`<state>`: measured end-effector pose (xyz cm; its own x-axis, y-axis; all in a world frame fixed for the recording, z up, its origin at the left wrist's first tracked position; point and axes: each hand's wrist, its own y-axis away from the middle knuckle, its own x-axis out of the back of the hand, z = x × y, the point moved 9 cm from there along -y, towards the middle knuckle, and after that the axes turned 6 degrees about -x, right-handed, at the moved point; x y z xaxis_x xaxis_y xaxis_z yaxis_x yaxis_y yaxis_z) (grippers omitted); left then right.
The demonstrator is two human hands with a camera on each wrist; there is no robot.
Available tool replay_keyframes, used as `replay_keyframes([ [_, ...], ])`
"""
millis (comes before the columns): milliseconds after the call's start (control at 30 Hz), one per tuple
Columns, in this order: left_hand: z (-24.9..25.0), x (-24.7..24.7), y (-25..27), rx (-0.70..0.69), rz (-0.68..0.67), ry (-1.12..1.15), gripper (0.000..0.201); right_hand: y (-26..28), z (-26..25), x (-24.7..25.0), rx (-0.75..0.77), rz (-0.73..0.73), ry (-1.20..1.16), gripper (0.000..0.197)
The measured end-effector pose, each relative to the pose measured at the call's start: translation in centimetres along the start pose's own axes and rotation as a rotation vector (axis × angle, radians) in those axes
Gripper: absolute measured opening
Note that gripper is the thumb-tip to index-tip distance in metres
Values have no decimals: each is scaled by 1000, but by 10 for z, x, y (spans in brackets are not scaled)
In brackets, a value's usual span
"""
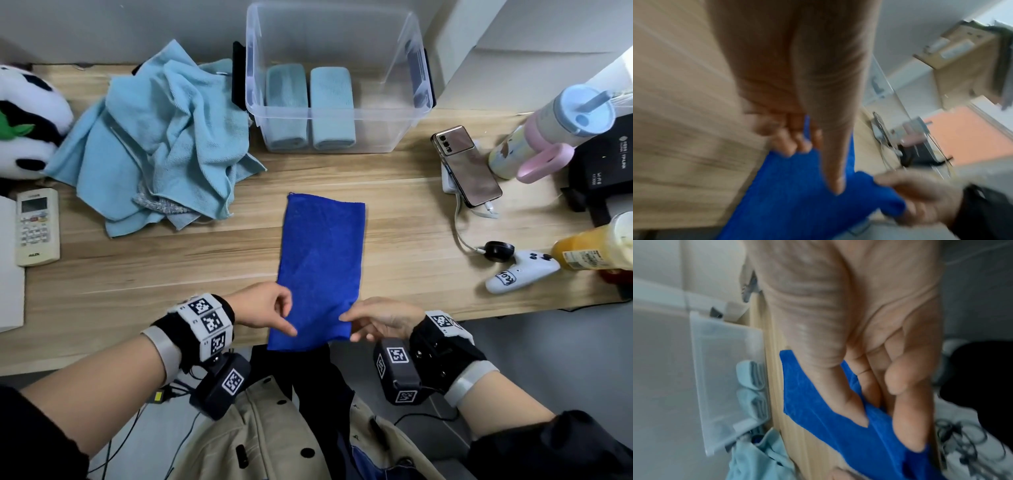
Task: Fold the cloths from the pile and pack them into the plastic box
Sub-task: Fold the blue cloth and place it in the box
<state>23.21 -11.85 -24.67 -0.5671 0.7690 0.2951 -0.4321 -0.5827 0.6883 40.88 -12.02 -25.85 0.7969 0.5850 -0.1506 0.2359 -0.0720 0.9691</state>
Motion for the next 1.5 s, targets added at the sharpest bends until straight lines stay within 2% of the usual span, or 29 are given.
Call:
replay_keyframes([
  [33, 16, 5, -1, -131, 94, -30, 36, 1, 0, -1, -3, -15, -63, 13],
  [100, 43, 2, 1, -316, 170, -82, 50, 2, -1, -4, -35, -36, -189, 13],
  [167, 54, -9, -3, -358, 156, -151, 75, 4, -4, -5, -44, -44, -267, 16],
  [233, 55, -13, -10, -326, 190, -216, 82, 6, -10, -6, -37, -48, -320, 18],
  [267, 53, -12, -13, -305, 225, -212, 77, 6, -12, -6, -34, -48, -346, 19],
  [400, 36, 4, -19, -225, 307, 2, 33, 4, -20, 3, -4, -13, -387, 20],
  [533, 20, 21, -17, -188, 356, 87, 18, 9, -23, 23, 48, 108, -311, 20],
  [633, 19, 26, -15, -218, 344, 148, 18, 16, -29, 34, 88, 239, -89, 11],
  [700, 18, 28, -17, -223, 336, 174, 18, 17, -36, 38, 144, 327, 118, 25],
  [767, 18, 28, -19, -216, 325, 177, 15, 15, -50, 37, 294, 387, 357, 56],
  [833, 20, 29, -19, -214, 313, 187, 26, 17, -66, 29, 480, 482, 640, 78],
  [867, 21, 29, -19, -213, 309, 192, 34, 17, -72, 23, 571, 511, 728, 79],
  [933, 24, 29, -17, -233, 304, 188, 39, 18, -78, 13, 698, 492, 697, 68],
  [1000, 27, 29, -16, -259, 277, 181, 38, 14, -79, 11, 683, 395, 474, 59],
  [1033, 27, 30, -16, -266, 268, 175, 37, 13, -78, 11, 660, 362, 398, 61],
  [1167, 31, 30, -14, -276, 250, 85, 26, 13, -84, 14, 646, 426, 518, 90],
  [1300, 39, 26, -11, -293, 220, -1, 19, 12, -90, 6, 590, 292, 614, 104],
  [1400, 46, 27, -10, -312, 184, -54, 29, 12, -94, 7, 511, 270, 597, 95],
  [1433, 47, 27, -10, -316, 177, -63, 29, 12, -96, 7, 511, 262, 580, 83],
  [1500, 45, 29, -10, -317, 185, -58, 29, 11, -95, 6, 544, 203, 535, 44],
])
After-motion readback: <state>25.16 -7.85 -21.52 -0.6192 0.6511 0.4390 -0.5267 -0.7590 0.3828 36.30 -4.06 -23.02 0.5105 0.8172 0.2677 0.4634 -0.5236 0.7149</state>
